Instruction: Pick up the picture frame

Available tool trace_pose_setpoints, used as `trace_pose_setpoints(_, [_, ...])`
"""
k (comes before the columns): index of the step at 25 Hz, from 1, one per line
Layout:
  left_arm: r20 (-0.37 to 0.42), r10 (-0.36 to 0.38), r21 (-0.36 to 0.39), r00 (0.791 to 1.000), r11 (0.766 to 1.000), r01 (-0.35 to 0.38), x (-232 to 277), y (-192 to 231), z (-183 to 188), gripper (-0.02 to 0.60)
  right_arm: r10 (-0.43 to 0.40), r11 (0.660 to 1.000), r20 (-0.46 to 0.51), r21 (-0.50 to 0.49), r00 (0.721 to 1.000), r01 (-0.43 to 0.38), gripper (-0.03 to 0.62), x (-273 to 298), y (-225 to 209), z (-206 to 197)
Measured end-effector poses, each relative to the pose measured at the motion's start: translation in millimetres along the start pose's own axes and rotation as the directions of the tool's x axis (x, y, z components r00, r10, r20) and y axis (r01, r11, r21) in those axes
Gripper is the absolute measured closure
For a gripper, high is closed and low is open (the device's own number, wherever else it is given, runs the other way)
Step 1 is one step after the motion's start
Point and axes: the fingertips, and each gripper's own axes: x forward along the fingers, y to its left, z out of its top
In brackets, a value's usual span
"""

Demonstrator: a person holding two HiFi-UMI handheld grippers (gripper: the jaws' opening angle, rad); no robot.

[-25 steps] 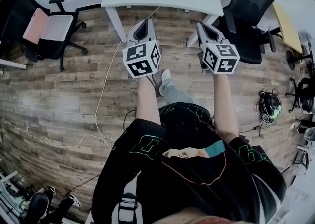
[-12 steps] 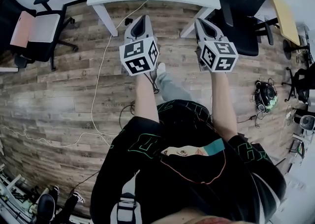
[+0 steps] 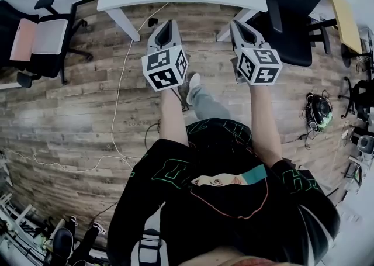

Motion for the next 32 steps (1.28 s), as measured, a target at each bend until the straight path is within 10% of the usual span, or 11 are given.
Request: trace_pose_setpoints(32, [-0.093,0.058,0.117,0.994,0.992,-0.047,180,17,39,0.574,0.046,0.991,-0.008,0.129,0.999,-0.044,0.589,175,-108,42])
